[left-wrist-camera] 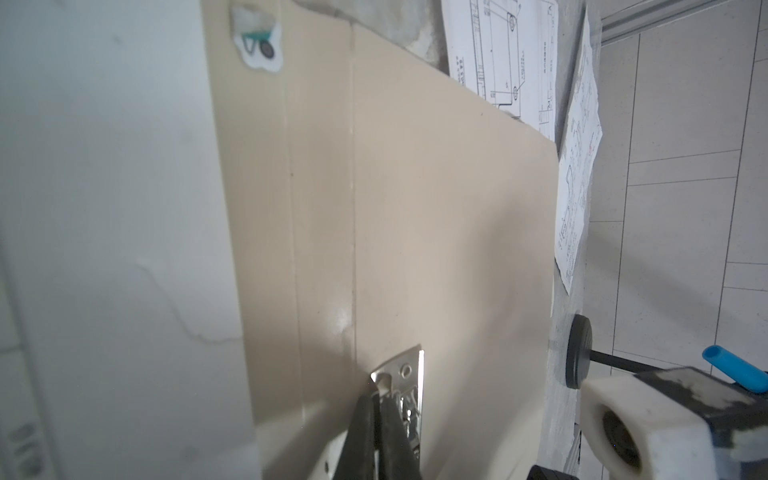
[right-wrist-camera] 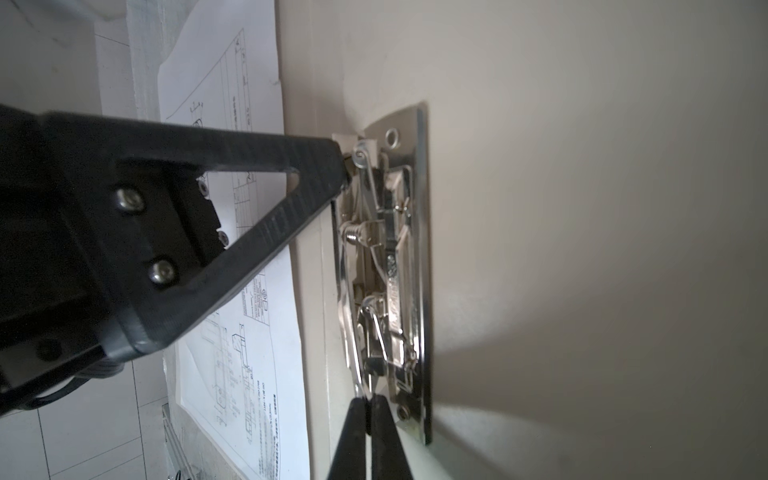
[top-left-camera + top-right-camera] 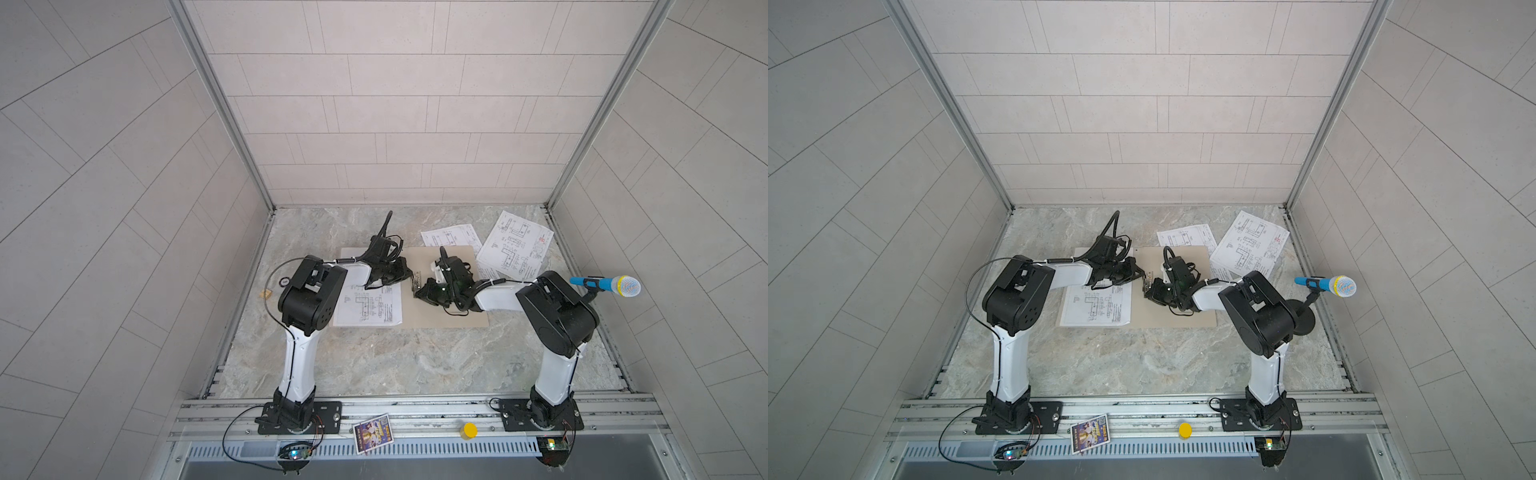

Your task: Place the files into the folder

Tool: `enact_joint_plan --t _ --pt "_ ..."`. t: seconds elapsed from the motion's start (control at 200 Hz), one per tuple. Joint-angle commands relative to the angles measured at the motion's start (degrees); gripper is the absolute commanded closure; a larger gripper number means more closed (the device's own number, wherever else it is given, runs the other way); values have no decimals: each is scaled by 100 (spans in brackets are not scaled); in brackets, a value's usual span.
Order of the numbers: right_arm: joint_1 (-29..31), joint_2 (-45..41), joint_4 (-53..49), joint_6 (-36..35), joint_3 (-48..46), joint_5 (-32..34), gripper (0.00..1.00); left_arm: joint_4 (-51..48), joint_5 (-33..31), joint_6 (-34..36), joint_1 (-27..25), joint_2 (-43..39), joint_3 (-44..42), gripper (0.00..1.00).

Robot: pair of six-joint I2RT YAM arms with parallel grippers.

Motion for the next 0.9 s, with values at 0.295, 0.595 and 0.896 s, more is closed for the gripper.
enact_joint_plan --t 0.295,0.595,0.896 --pt "-317 239 -1070 -309 -184 718 100 -738 119 568 -6 346 -23 100" --pt "-445 0 -1020 -214 -327 926 100 -773 178 654 7 420 -24 100" --pt "-385 -95 -587 -162 -362 474 100 -779 94 506 21 399 12 100"
